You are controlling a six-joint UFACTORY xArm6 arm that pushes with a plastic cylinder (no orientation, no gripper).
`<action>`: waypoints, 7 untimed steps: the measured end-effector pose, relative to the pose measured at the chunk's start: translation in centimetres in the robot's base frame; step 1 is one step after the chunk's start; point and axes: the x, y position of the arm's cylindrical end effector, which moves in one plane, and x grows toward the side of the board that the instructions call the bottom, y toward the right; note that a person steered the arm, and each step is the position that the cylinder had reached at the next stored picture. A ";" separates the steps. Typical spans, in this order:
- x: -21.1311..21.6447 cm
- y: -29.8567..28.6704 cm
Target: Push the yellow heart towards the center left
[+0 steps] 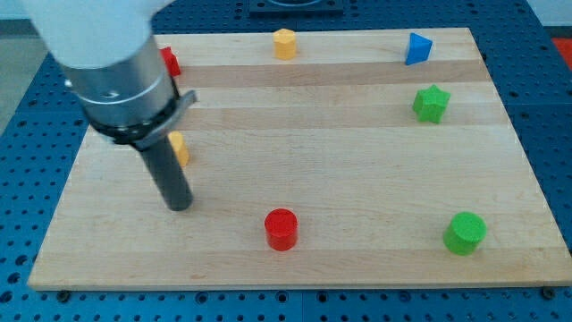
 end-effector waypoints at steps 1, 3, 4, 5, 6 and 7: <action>-1.5 -0.3; -4.1 -3.3; -5.2 -4.2; -4.5 -3.0; -2.2 -0.1; -5.2 1.4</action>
